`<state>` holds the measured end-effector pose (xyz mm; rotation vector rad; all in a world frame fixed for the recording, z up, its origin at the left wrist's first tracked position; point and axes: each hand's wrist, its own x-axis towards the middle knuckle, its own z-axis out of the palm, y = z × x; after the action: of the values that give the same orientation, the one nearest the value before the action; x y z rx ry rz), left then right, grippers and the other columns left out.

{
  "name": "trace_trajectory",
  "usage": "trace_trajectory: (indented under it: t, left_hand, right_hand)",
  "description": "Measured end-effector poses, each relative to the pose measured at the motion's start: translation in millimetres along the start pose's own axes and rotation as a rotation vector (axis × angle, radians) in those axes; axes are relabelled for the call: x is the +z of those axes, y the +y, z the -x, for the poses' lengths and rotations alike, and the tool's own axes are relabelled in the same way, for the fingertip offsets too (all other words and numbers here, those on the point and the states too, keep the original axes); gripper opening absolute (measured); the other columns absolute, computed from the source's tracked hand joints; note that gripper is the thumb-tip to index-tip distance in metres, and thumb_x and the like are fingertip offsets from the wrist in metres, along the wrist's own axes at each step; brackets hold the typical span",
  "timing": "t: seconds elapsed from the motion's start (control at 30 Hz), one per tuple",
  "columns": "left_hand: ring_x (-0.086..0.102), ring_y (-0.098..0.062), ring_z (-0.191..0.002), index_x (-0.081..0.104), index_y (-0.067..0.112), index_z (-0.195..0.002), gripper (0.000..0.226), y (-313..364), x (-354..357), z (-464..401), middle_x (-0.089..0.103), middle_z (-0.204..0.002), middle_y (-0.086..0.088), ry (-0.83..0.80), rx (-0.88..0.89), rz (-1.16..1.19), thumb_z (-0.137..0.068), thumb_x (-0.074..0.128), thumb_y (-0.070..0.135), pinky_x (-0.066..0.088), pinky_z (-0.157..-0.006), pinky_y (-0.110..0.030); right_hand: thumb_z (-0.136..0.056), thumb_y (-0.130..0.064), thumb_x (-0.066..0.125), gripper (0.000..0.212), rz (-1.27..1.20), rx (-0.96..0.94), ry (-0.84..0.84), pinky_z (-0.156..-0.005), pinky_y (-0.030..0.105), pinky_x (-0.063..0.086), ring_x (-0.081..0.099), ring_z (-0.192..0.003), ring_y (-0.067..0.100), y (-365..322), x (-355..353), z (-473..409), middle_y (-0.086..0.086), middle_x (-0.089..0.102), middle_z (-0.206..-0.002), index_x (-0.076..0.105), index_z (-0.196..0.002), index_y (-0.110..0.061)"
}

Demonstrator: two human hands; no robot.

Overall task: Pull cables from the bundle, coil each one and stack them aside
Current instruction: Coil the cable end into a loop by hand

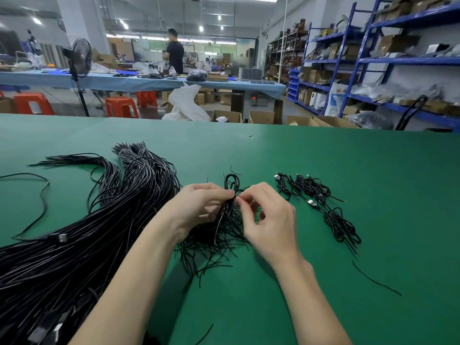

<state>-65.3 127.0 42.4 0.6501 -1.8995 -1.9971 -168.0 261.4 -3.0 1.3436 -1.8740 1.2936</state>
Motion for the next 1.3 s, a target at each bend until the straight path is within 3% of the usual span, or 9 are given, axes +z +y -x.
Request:
trace_trajectory:
  t: [0.07, 0.17, 0.23, 0.37, 0.53, 0.77, 0.87, 1.0, 1.3]
  left_hand:
    - [0.050, -0.011, -0.059, 0.064, 0.018, -0.072, 0.019, -1, -2, 0, 0.061, -0.069, -0.001, 0.044, 0.139, -0.041, -0.082, 0.081, 0.016, 0.041, -0.063, -0.021]
    - [0.060, -0.012, -0.075, 0.064, 0.011, -0.078, 0.019, -1, -5, 4, 0.069, -0.081, -0.006, 0.058, 0.390, -0.175, -0.083, 0.081, 0.016, 0.048, -0.074, -0.020]
    - [0.065, -0.014, -0.082, 0.065, 0.008, -0.084, 0.018, -2, -7, 5, 0.075, -0.089, -0.006, 0.027, 0.435, -0.213, -0.084, 0.080, 0.017, 0.050, -0.082, -0.029]
    - [0.070, -0.026, -0.092, 0.065, 0.002, -0.090, 0.019, -4, -5, 5, 0.076, -0.097, -0.012, -0.007, 0.449, -0.236, -0.086, 0.078, 0.015, 0.052, -0.094, -0.042]
    - [0.068, -0.020, -0.079, 0.063, 0.005, -0.085, 0.018, -2, -6, 5, 0.074, -0.084, -0.009, -0.019, 0.410, -0.215, -0.085, 0.078, 0.014, 0.055, -0.080, -0.024]
    - [0.043, -0.009, -0.051, 0.062, 0.023, -0.067, 0.023, -3, -9, -1, 0.051, -0.059, 0.006, -0.019, -0.036, -0.052, -0.081, 0.081, 0.021, 0.037, -0.062, -0.024]
    - [0.050, -0.008, -0.060, 0.060, 0.024, -0.069, 0.024, -2, -11, 0, 0.058, -0.067, 0.004, 0.016, 0.159, -0.089, -0.082, 0.081, 0.019, 0.039, -0.065, -0.024]
    - [0.057, -0.004, -0.075, 0.060, 0.025, -0.071, 0.022, -1, -16, 3, 0.066, -0.085, 0.000, -0.046, 0.313, -0.125, -0.077, 0.081, 0.030, 0.045, -0.070, -0.022]
    - [0.057, -0.008, -0.076, 0.062, 0.022, -0.076, 0.019, -5, -17, 1, 0.067, -0.082, 0.003, -0.116, 0.334, -0.125, -0.079, 0.079, 0.029, 0.043, -0.070, -0.024]
  right_hand:
    - [-0.091, -0.024, 0.071, 0.013, -0.111, 0.146, -0.002, -0.056, 0.022, 0.040, 0.054, -0.061, 0.010, -2, 2, 1, -0.012, 0.061, -0.078, 0.065, -0.080, -0.023]
    - [-0.090, -0.049, 0.069, 0.028, -0.796, 0.817, -0.142, -0.050, 0.022, 0.037, 0.051, -0.056, 0.011, -12, -1, -6, -0.010, 0.069, -0.078, 0.073, -0.082, -0.023]
    - [-0.092, -0.054, 0.062, 0.034, -1.006, 1.057, -0.255, -0.046, 0.020, 0.033, 0.051, -0.055, 0.010, -11, -2, -7, -0.005, 0.068, -0.079, 0.071, -0.085, -0.023]
    - [-0.091, -0.036, 0.070, 0.017, -1.177, 1.094, -0.256, -0.039, 0.017, 0.025, 0.046, -0.053, 0.008, -11, 2, -6, -0.005, 0.061, -0.076, 0.074, -0.080, -0.024]
    - [-0.080, -0.028, 0.078, 0.017, -1.222, 1.056, -0.258, -0.040, 0.014, 0.026, 0.043, -0.053, 0.004, -11, 1, -5, -0.005, 0.059, -0.073, 0.067, -0.087, -0.017]
    - [-0.089, -0.033, 0.073, 0.021, 0.030, 0.039, -0.100, -0.057, 0.017, 0.038, 0.055, -0.061, 0.011, 0, -3, -2, -0.013, 0.059, -0.071, 0.058, -0.076, -0.026]
    - [-0.087, -0.055, 0.067, 0.028, -0.244, 0.400, -0.161, -0.054, 0.027, 0.041, 0.049, -0.051, 0.015, -3, 0, -2, -0.004, 0.062, -0.065, 0.066, -0.080, -0.027]
    - [-0.100, -0.056, 0.051, 0.044, -0.903, 1.012, -0.325, -0.042, 0.017, 0.029, 0.048, -0.050, 0.009, -4, -2, -4, -0.003, 0.074, -0.081, 0.074, -0.088, -0.019]
    - [-0.082, -0.040, 0.072, 0.025, -1.322, 1.112, -0.391, -0.037, 0.015, 0.015, 0.033, -0.045, 0.004, -9, 0, -5, -0.004, 0.063, -0.077, 0.070, -0.085, -0.016]
